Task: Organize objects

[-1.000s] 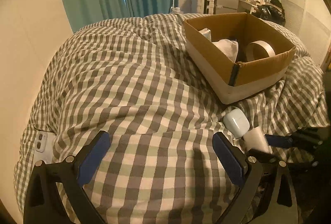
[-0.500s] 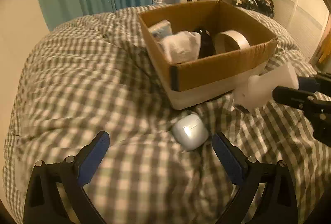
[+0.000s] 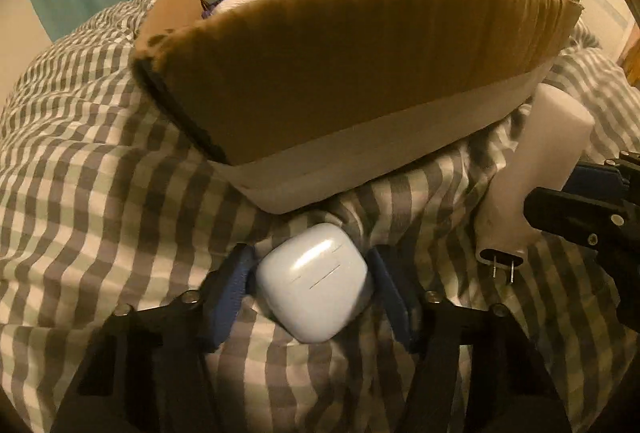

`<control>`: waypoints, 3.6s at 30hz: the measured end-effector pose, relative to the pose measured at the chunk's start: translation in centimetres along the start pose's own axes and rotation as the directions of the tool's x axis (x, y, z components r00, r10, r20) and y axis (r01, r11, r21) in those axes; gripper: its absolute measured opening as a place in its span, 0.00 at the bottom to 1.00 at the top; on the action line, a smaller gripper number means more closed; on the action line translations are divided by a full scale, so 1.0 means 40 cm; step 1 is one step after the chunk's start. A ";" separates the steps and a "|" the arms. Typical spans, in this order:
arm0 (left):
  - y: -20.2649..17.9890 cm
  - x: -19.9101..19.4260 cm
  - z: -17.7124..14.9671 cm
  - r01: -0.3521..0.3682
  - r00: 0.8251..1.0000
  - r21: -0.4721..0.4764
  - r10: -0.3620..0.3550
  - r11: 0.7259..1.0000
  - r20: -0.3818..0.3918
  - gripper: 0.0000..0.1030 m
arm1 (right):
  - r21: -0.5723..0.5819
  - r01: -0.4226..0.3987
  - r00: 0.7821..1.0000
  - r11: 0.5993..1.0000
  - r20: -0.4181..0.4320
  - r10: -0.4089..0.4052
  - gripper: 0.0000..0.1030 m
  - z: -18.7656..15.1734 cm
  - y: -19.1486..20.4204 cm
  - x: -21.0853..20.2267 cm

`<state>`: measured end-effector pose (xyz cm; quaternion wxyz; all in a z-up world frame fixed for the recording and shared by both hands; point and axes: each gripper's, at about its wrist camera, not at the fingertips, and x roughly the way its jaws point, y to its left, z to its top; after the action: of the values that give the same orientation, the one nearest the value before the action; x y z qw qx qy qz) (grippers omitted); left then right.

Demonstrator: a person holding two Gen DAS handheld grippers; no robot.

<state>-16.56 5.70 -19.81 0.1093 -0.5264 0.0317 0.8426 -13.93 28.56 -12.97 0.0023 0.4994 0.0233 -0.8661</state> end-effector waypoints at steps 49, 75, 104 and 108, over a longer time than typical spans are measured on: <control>0.070 -0.370 0.340 0.128 0.913 0.016 -0.124 0.992 0.389 0.53 | -0.062 0.259 0.925 0.964 0.303 -0.229 0.42 0.362 0.045 -0.263; 0.058 -0.150 0.405 0.140 0.945 0.026 -0.141 0.990 0.296 0.79 | -0.031 0.197 0.923 0.980 0.342 -0.175 0.62 0.450 -0.026 -0.116; 0.069 -0.740 0.229 -0.087 0.810 -0.088 0.122 0.992 0.573 1.00 | 0.123 0.301 0.730 0.946 0.608 -0.311 0.97 0.200 0.170 -0.756; 0.075 -0.754 0.196 -0.072 0.799 -0.110 0.123 0.991 0.589 1.00 | 0.138 0.298 0.717 0.945 0.621 -0.317 0.98 0.136 0.162 -0.760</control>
<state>-11.38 -0.45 10.44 0.0486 -0.2378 -0.0117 0.9700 -3.21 21.28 15.81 -0.1406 0.1663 0.0913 -0.9717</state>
